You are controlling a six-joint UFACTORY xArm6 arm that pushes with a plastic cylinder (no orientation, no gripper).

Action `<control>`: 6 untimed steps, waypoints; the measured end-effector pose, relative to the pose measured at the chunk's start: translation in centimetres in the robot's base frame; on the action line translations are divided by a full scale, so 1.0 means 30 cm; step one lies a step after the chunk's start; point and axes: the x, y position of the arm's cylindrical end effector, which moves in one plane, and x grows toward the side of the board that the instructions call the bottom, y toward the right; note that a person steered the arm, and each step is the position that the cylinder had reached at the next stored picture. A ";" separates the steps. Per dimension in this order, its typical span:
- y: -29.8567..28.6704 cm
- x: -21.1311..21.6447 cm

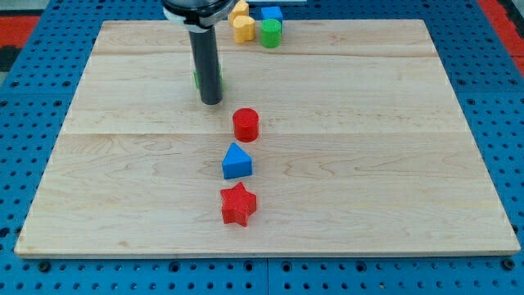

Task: Place the green star at the bottom left of the yellow heart

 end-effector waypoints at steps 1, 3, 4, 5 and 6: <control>0.013 -0.072; -0.050 -0.169; -0.122 -0.192; 0.003 -0.225; 0.080 -0.271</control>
